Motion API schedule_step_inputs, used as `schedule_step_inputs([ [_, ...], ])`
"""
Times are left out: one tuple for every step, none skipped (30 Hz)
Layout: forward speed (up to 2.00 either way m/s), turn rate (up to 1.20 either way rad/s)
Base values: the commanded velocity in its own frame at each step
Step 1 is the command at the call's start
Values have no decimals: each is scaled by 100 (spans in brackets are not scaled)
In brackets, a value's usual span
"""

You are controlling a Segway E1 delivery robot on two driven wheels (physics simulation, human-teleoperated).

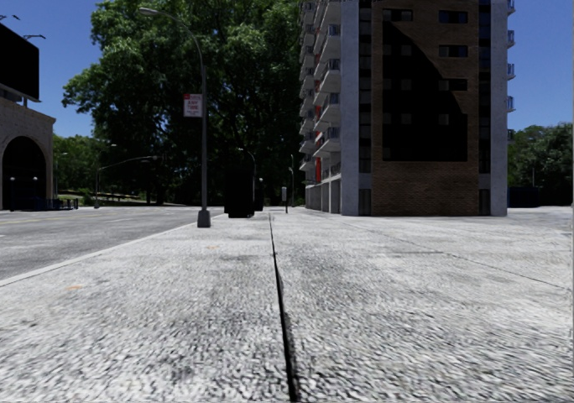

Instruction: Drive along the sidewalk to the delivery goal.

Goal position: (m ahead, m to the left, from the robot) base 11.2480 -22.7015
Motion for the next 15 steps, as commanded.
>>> schedule_step_inputs([
  [200,-63],
  [200,-66],
  [200,-66],
  [200,-66],
  [200,-67],
  [200,-67],
  [200,-67],
  [200,-67],
  [200,-67],
  [200,-67],
  [200,-67],
  [200,-67],
  [200,-67],
  [200,-67],
  [200,-67],
])
